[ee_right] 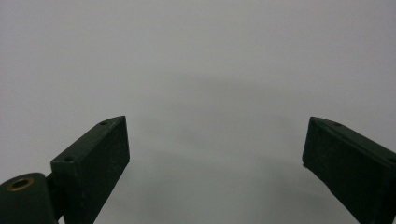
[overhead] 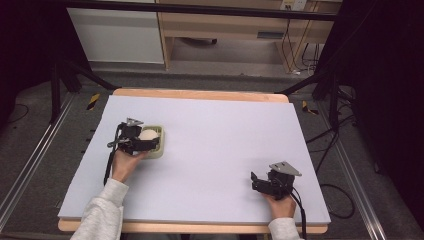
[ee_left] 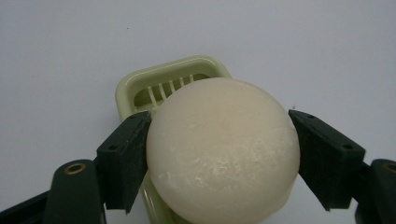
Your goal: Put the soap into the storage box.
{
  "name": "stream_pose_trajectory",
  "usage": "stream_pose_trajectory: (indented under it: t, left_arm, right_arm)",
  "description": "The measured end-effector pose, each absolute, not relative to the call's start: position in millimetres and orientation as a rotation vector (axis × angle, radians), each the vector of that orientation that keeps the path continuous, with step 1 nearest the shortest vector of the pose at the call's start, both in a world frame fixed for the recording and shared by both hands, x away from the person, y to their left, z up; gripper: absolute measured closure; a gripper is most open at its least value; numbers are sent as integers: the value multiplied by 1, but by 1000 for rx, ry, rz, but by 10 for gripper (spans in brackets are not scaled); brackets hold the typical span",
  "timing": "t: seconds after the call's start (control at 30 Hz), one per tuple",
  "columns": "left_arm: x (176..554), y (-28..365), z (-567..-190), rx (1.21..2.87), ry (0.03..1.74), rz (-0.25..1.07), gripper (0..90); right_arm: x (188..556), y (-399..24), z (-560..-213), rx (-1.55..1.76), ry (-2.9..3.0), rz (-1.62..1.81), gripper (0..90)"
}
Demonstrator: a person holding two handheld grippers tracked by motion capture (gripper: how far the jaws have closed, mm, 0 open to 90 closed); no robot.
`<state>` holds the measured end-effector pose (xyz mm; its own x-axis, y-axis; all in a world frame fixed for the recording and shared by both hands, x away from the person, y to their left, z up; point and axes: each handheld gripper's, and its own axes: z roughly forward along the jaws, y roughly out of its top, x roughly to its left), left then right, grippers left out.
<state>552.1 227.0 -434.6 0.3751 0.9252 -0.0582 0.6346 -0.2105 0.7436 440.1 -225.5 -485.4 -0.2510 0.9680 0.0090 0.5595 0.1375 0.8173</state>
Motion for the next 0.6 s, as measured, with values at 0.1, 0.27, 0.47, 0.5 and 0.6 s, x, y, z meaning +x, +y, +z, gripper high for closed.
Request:
stream_pose_trajectory:
  t: [0.1,0.27,0.47,0.5,0.6]
  left_arm:
    - [553,227,-437,1952,1349,528,242]
    - [554,224,-440,1969,1347,527,242]
    - [554,222,-442,1977,1345,528,242]
    - [554,222,-442,1978,1344,529,242]
    - [554,222,-443,1976,1346,532,242]
  right_arm:
    - [440,-225,-485,1462,1880,985,78]
    - [440,-226,-485,1463,1880,990,78]
    - [440,-225,-485,1461,1882,990,78]
    - [440,-225,-485,1460,1883,989,79]
    - [440,-225,-486,1457,1885,990,79]
